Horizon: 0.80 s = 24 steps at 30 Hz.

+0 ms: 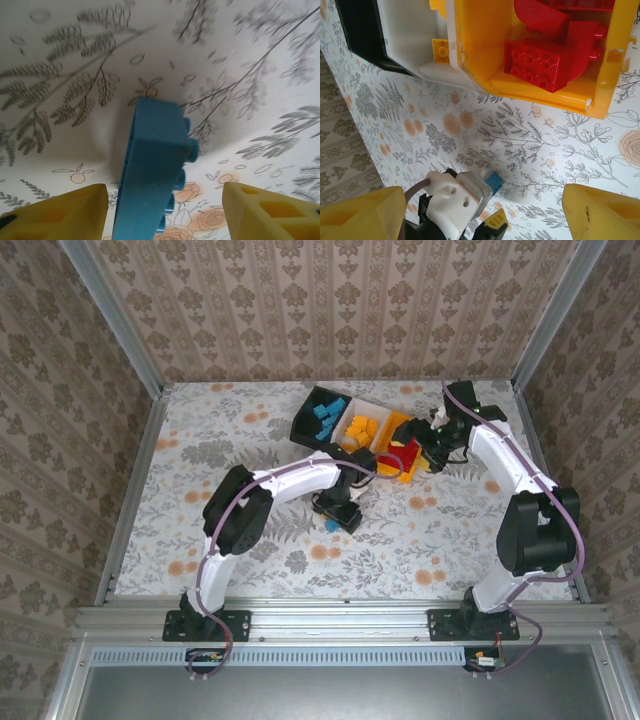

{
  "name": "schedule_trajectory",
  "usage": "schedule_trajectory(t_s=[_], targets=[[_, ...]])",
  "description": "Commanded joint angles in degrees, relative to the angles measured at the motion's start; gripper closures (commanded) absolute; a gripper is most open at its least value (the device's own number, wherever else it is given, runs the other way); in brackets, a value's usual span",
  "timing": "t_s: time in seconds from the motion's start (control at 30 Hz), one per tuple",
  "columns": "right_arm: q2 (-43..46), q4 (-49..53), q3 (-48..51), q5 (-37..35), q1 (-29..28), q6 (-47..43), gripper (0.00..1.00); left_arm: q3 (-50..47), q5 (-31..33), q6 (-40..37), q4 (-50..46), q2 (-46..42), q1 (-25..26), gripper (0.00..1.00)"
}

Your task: Sort the legos into containers by color

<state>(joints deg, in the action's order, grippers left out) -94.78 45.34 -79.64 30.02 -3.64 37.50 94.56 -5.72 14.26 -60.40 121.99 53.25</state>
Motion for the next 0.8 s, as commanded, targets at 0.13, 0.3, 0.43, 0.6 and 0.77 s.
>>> schedule_trajectory(t_s=[0.13, 0.3, 0.43, 0.6, 0.77], targets=[[-0.4, -0.3, 1.3, 0.7, 0.3, 0.4, 0.17, -1.2, 1.1, -0.9, 0.1, -0.4, -0.3, 0.56], [0.1, -1.0, 2.3, 0.5, 0.4, 0.7, 0.17, -0.4, -0.2, -0.9, 0.0, -0.6, -1.6, 0.71], [0.2, -0.7, 2.6, 0.6, 0.9, 0.6, 0.17, -1.2, -2.8, 0.4, 0.8, -2.1, -3.8, 0.79], [1.9, -0.6, 3.8, -0.2, 1.9, 0.3, 0.17, -0.2, -8.8, 4.3, 3.3, -5.2, -10.2, 0.83], [2.5, -0.7, 4.8, 0.1, 2.6, 0.4, 0.17, 3.5, -16.0, 12.2, 8.6, -8.0, -18.5, 0.83]])
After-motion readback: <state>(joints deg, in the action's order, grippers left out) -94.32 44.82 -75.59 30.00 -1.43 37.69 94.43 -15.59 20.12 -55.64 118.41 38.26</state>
